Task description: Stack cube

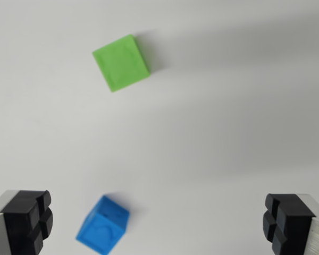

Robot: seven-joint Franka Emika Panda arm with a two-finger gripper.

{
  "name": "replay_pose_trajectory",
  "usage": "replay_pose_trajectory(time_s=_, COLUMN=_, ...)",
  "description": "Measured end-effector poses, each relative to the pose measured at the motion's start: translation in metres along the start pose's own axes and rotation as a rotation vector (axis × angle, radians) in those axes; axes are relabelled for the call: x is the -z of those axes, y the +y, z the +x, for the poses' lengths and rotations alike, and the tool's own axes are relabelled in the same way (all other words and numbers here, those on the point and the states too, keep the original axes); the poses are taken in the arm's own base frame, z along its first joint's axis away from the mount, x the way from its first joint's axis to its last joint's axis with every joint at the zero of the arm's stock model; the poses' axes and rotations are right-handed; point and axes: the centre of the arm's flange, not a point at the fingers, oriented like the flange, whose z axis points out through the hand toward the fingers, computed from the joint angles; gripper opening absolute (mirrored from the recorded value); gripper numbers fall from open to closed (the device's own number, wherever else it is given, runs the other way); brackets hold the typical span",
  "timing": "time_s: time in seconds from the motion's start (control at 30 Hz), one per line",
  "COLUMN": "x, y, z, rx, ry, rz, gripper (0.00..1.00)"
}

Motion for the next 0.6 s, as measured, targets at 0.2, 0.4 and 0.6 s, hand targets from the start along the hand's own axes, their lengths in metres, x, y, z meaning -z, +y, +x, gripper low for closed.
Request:
replay_pose_trajectory(time_s=0.2, x=-0.011, y=0.006, z=-0.013, rx=-0.038, ry=-0.003, rz=-0.004, gripper=1.0)
replay_pose_trajectory(time_s=0.4, x=-0.024, y=0.012, z=-0.028, rx=-0.08, ry=-0.007, rz=-0.008, gripper=1.0)
replay_pose_trajectory(time_s=0.6, x=-0.036, y=0.018, z=-0.042, rx=-0.122, ry=-0.01, rz=-0.012, gripper=1.0)
